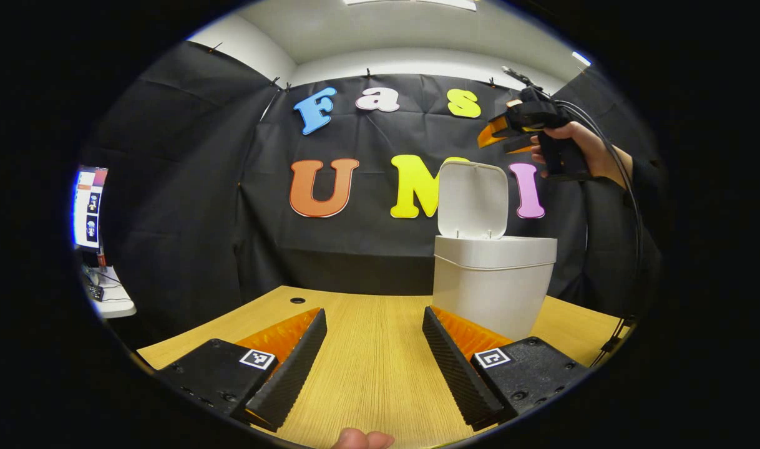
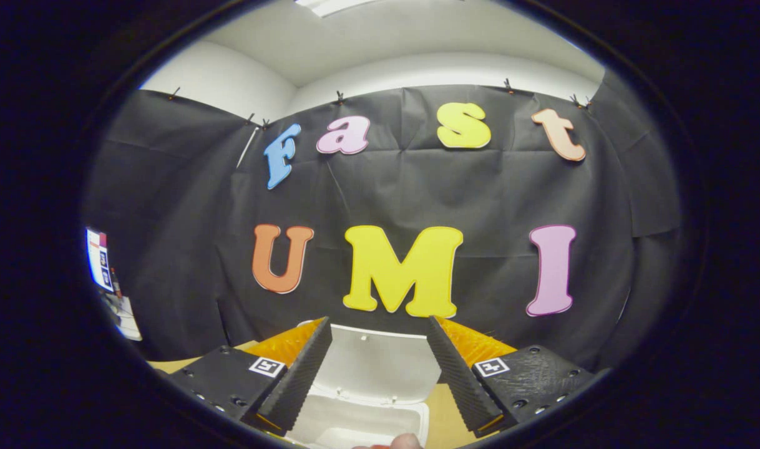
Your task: Press the lid of the desktop garbage bin to open it, pick up the crumpled paper on the desktop and throw it into the bin, then pick up the pop can on the desktop and drop it into the bin, and finally close the garbage bin lid.
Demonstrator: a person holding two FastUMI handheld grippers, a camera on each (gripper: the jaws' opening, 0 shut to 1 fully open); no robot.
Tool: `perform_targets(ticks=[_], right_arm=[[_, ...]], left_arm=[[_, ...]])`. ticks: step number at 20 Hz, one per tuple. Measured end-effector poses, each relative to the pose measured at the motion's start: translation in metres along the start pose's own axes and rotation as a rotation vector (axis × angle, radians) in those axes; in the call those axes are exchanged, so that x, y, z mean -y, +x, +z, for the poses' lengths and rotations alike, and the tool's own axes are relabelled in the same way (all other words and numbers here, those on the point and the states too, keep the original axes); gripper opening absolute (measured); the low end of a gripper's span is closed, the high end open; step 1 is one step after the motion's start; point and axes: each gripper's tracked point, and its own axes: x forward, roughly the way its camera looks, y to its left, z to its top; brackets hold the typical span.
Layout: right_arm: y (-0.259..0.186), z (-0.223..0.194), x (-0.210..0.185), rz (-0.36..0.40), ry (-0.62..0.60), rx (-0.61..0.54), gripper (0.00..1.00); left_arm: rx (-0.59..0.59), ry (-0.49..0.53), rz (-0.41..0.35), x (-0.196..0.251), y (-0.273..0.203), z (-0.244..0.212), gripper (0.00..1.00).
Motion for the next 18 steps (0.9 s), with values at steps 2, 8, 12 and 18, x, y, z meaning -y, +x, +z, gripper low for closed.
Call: perform_targets(ticks=[2,8,12,18], right_arm=[[0.019,-0.003,-0.008,0.009,0.009,-0.016,0.94],[0.054,-0.018,-0.014,-0.008,0.029,-0.056,0.95],[0.060,-0.024,-0.010,-0.016,0.064,-0.079,0.95],[0.046,-0.030,-0.012,0.003,0.092,-0.110,0.96]], left_arm=[[0.003,-0.002,-0.013,0.004,-0.002,0.001,0.99],[0.007,0.004,0.003,-0.003,-0.005,0.004,0.99],[0.001,0.004,0.005,-0.004,-0.003,0.001,1.00],[0.006,0.008,0.010,-0.007,-0.005,0.004,0.99]])
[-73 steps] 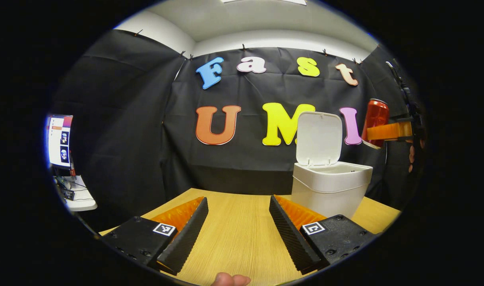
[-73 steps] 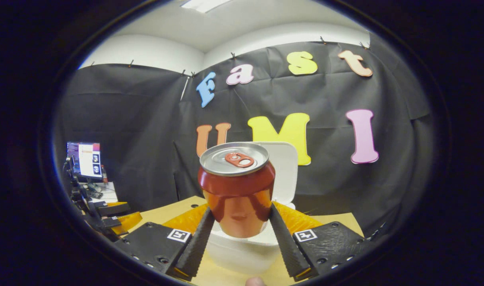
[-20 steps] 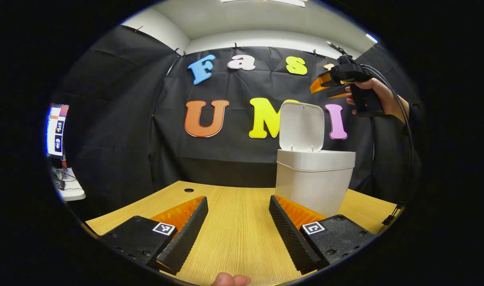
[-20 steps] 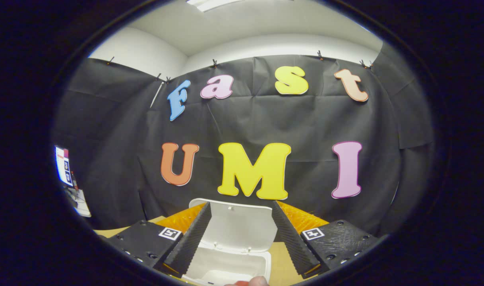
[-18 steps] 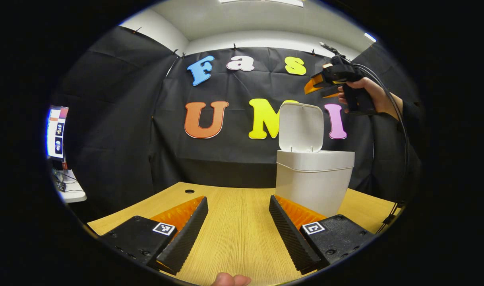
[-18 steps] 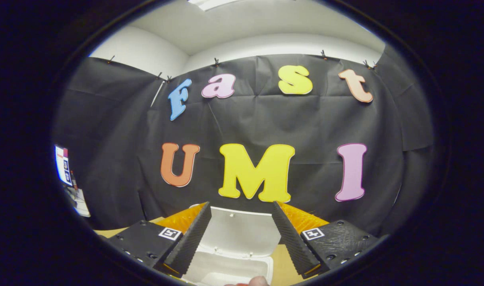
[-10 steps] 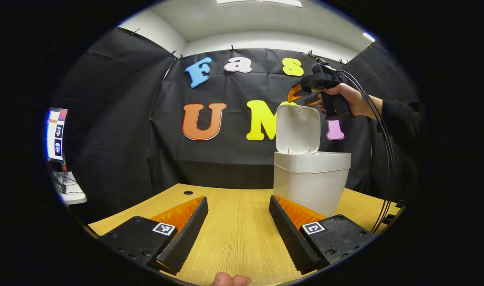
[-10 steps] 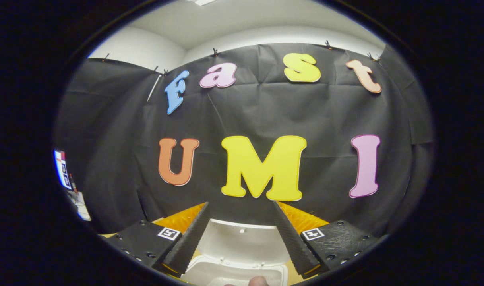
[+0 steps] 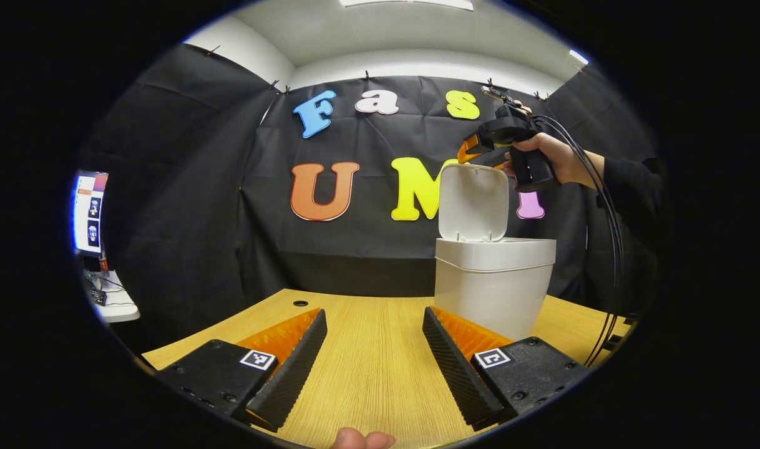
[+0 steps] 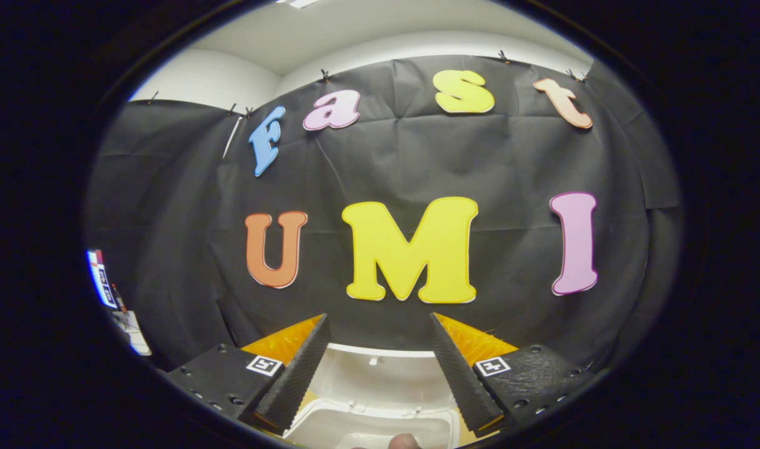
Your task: Press the lid of the desktop garbage bin to open it, pick up the crumpled paper on the desktop and throw it into the bin, then pick up the pop can on the desktop and drop it into the bin, and finally close the garbage bin lid.
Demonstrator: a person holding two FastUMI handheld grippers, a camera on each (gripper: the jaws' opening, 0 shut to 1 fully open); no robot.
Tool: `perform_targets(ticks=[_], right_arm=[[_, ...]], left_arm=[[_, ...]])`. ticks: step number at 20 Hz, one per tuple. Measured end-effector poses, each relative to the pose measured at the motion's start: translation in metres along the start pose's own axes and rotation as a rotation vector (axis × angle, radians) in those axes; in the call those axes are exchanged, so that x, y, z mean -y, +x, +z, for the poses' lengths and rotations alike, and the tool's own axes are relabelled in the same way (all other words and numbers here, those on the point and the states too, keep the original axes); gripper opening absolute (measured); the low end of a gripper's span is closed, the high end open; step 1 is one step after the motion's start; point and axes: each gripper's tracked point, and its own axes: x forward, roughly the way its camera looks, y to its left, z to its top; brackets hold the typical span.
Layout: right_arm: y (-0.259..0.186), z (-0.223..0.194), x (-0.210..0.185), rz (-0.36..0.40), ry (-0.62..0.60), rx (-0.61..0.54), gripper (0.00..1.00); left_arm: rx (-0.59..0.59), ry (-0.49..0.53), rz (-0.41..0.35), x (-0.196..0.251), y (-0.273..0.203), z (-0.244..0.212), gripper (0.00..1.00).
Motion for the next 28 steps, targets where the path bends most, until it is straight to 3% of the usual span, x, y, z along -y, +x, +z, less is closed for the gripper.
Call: perform_targets(ticks=[4,10,14,16,21,28], right_arm=[[-0.024,-0.011,-0.004,0.031,0.000,-0.027,0.99],[-0.067,-0.060,-0.012,0.072,0.016,-0.126,0.95],[-0.094,-0.090,-0.019,0.100,0.011,-0.150,0.96],[-0.104,-0.107,-0.019,0.095,-0.013,-0.164,0.93],[-0.118,-0.144,-0.012,0.083,-0.018,-0.193,0.98],[-0.120,-0.177,-0.005,0.056,-0.009,-0.193,0.95]], left_arm=[[-0.004,-0.004,0.002,0.002,0.000,-0.001,0.99],[0.013,-0.043,0.007,0.006,-0.003,0.004,0.99],[0.034,-0.005,0.030,0.007,-0.005,0.010,0.99],[0.042,0.003,0.018,0.015,-0.007,0.011,0.99],[0.050,0.007,-0.016,0.028,-0.010,0.014,0.99],[0.041,-0.014,-0.007,0.023,-0.010,0.013,0.99]])
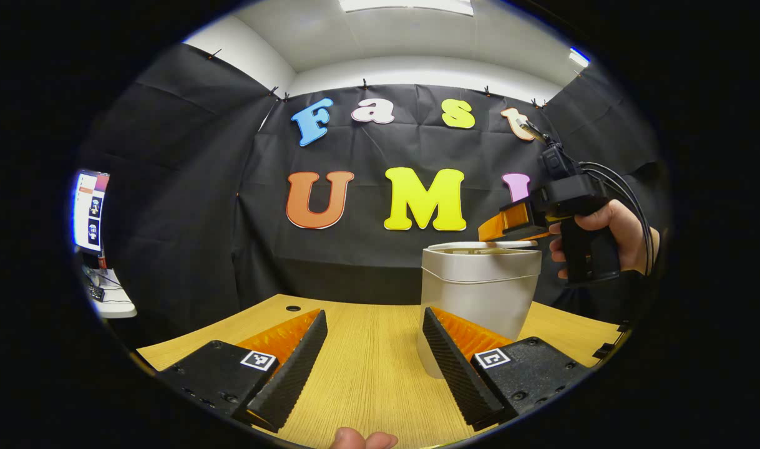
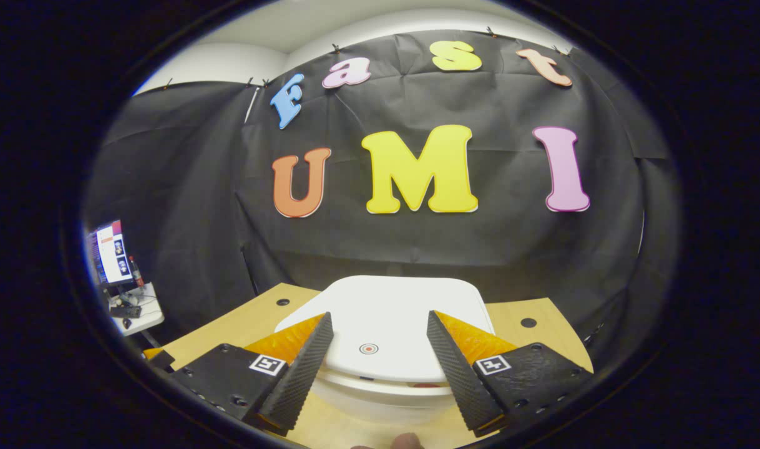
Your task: Press the lid of the desktop garbage bin to open it, pick up the crumpled paper on the desktop and throw it into the bin, then pick up the pop can on the desktop and drop it into the bin, and finally close the garbage bin lid.
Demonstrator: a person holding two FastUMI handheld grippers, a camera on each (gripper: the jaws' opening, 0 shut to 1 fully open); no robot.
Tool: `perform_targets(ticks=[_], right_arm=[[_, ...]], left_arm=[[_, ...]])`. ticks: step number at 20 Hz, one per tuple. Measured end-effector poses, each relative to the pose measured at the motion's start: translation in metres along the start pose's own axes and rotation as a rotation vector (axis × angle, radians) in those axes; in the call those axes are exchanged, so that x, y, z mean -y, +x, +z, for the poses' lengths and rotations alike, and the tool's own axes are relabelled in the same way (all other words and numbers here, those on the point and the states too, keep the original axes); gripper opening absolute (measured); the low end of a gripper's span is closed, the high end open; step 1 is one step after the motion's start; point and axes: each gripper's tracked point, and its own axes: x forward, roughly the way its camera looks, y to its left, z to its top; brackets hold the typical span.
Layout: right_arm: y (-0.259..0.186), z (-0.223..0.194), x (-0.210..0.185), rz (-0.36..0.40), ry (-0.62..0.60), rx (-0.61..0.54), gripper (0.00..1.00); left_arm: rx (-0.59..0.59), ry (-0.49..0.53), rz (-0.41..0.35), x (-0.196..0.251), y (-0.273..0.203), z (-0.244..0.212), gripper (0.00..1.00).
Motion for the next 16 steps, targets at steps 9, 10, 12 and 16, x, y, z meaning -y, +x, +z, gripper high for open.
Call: perform_targets(ticks=[9,10,12,16], right_arm=[[0.000,-0.009,0.001,0.004,0.009,0.013,0.96],[0.001,-0.012,0.001,0.005,0.008,0.009,0.96],[0.000,-0.015,0.001,0.006,-0.007,-0.003,0.96],[0.002,-0.023,0.003,0.018,-0.008,-0.040,0.97]], left_arm=[[0.002,-0.008,0.016,-0.006,0.000,0.000,0.99],[0.004,-0.010,0.017,-0.006,0.002,0.000,0.99],[0.004,-0.015,0.016,-0.005,0.001,0.000,0.99],[0.002,-0.011,0.010,-0.002,0.001,0.000,0.99]])
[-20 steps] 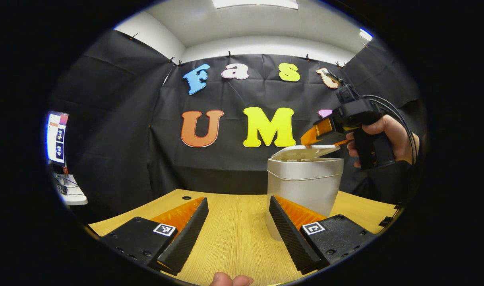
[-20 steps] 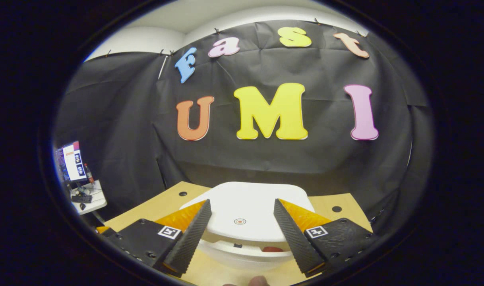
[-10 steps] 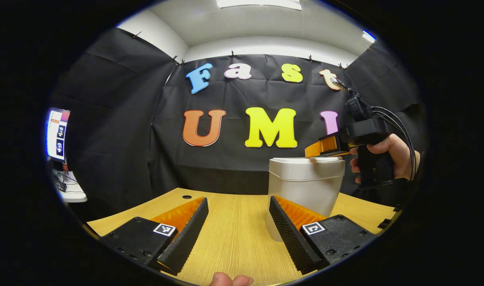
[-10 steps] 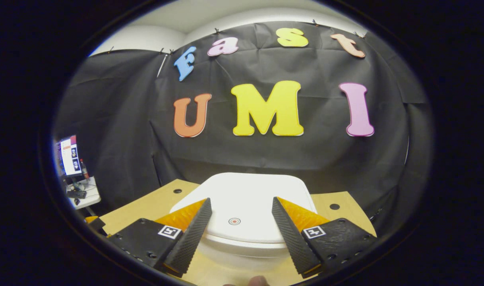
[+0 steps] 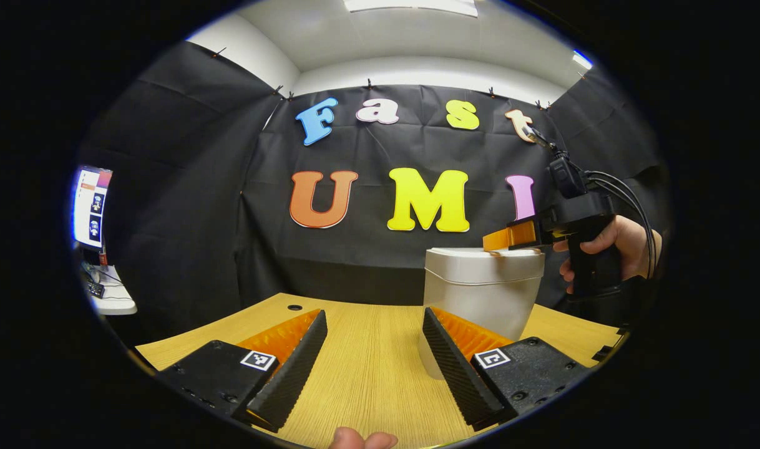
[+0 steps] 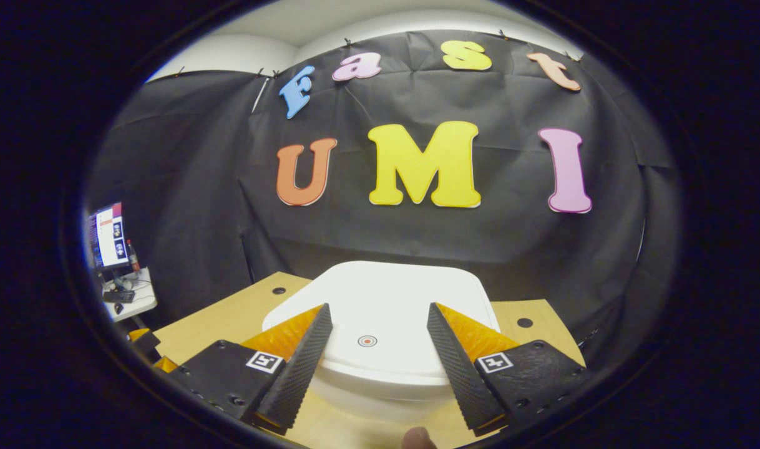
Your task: Press the lid of the desktop garbage bin to open it, pick up the crumpled paper on the desktop and throw it into the bin, then pick up the pop can on the desktop and drop it into the bin, and finally close the garbage bin lid.
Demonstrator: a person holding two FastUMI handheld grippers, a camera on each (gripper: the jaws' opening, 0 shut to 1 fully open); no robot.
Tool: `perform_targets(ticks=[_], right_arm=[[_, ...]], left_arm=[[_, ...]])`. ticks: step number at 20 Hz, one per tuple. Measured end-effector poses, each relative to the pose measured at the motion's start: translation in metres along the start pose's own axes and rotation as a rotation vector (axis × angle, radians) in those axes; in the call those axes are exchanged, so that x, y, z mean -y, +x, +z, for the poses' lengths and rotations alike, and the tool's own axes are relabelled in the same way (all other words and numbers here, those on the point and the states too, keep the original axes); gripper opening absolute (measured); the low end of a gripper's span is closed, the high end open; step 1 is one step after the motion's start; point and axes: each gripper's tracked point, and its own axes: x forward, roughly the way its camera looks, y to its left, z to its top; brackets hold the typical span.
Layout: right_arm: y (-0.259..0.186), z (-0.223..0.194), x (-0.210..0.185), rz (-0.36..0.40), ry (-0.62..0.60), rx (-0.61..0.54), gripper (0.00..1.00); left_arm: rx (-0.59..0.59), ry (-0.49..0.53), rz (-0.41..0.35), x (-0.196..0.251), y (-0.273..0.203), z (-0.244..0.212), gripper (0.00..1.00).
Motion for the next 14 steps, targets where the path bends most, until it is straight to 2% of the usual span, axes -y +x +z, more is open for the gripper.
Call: perform_targets(ticks=[4,5,14], right_arm=[[-0.0037,-0.0019,-0.0012,0.023,-0.010,0.011,0.97],[-0.0029,-0.0006,0.0000,0.024,-0.024,0.021,0.89],[-0.0030,0.0049,-0.0009,0.016,0.000,0.038,0.89]], left_arm=[[0.006,-0.002,-0.002,0.0013,-0.0014,0.0023,0.99],[0.005,0.001,-0.002,0.0015,-0.0015,0.0025,0.99],[0.002,0.013,-0.006,0.0067,0.0011,0.0032,0.99]])
